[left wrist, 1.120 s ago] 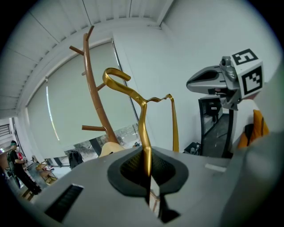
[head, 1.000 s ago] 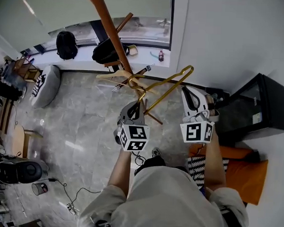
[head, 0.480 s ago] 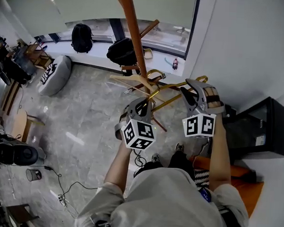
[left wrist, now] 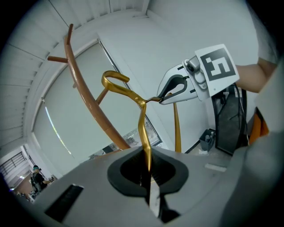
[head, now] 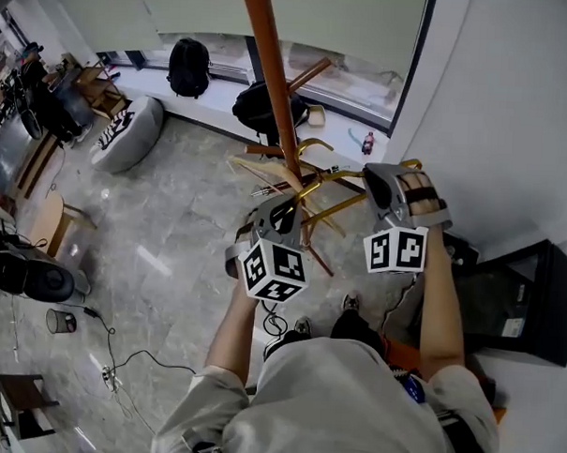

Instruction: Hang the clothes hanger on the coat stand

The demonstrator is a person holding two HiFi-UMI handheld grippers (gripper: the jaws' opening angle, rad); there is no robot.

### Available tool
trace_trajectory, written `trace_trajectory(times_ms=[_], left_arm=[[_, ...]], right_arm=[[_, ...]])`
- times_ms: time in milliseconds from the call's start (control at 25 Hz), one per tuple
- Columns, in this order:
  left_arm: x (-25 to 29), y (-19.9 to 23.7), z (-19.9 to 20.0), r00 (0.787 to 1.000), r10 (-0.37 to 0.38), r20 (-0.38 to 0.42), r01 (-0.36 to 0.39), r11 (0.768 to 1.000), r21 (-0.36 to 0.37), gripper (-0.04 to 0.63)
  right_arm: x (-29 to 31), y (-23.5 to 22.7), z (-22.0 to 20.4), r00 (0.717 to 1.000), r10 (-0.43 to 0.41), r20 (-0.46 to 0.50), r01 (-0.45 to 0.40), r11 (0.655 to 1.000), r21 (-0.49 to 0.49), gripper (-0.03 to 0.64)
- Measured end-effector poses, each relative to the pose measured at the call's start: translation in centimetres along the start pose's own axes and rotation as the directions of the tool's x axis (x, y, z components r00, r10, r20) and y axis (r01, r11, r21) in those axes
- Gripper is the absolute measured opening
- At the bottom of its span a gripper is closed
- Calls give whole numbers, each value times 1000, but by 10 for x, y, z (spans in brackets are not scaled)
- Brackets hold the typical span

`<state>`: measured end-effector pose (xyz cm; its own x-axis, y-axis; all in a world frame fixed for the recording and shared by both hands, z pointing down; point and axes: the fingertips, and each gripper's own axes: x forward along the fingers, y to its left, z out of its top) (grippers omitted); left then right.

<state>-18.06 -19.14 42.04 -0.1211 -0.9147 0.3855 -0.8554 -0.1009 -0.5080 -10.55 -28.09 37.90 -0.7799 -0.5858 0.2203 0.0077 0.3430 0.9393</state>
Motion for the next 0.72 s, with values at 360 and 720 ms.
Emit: trace_trajectory(times_ms=[360, 720], left_arm=[[24, 26, 40, 989, 121, -86, -121, 993, 5, 6], [27, 61, 81, 956, 205, -210, -209, 978, 3, 6]], right_arm=[[38, -44, -20, 994, -10, 112, 14, 999, -33, 23], [65, -94, -18, 971, -9, 240, 20, 999, -40, 20]])
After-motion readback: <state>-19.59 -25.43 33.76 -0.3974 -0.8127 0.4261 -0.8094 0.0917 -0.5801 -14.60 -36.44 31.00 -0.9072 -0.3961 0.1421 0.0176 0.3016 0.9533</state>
